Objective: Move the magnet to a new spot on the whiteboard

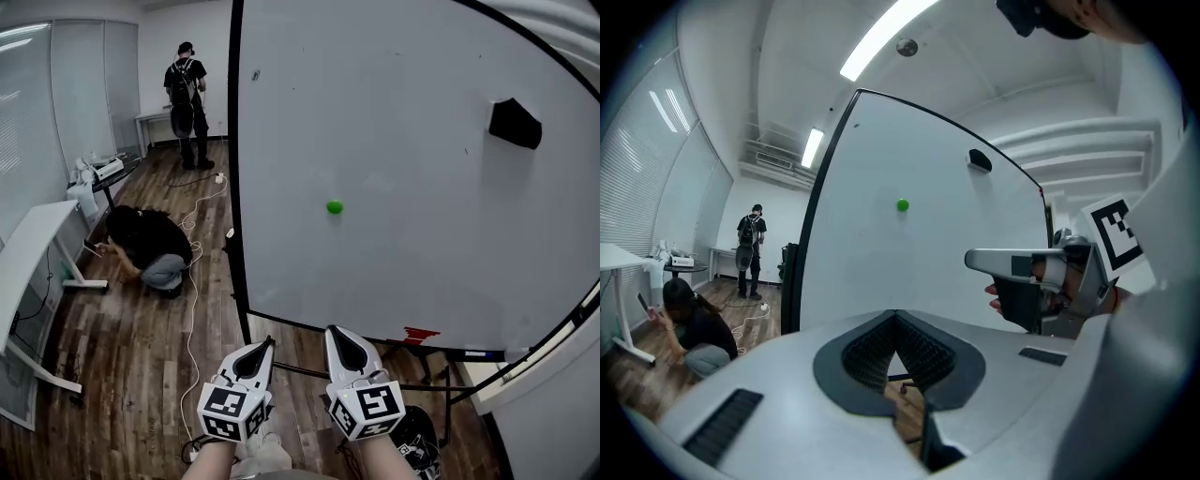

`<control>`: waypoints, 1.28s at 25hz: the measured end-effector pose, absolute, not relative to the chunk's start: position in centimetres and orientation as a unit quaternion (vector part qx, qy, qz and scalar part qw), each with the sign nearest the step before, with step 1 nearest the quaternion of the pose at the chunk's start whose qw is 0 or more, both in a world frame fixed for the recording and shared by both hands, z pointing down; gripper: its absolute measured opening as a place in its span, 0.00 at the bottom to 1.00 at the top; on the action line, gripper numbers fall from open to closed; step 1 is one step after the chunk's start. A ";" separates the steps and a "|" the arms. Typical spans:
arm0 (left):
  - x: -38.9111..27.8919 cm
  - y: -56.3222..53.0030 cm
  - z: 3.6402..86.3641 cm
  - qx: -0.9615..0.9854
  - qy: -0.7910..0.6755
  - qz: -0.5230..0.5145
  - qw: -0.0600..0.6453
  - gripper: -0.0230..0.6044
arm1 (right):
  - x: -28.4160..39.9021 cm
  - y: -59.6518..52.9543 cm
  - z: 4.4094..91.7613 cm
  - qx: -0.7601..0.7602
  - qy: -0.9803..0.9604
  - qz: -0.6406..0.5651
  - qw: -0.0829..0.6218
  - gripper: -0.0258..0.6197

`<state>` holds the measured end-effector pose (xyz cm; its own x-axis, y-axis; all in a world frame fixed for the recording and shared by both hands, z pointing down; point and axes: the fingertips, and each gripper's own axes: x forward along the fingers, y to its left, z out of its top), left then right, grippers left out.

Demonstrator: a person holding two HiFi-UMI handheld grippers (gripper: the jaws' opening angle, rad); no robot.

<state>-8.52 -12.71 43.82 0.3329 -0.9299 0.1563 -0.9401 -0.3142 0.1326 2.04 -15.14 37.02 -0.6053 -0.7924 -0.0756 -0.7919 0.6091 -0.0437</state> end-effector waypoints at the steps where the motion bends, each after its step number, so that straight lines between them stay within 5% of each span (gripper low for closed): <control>1: -8.8 -13.5 43.8 0.812 -0.575 0.027 0.100 0.05 | 1.6 -16.0 36.7 -0.444 0.895 0.001 0.043 0.06; 29: -11.2 -26.0 44.0 0.857 -0.505 0.038 0.095 0.05 | -0.9 -30.5 25.9 -0.558 0.809 0.182 0.006 0.06; 32: -11.4 -26.1 44.0 0.858 -0.504 0.037 0.097 0.04 | -1.1 -31.2 25.1 -0.558 0.808 0.190 0.003 0.16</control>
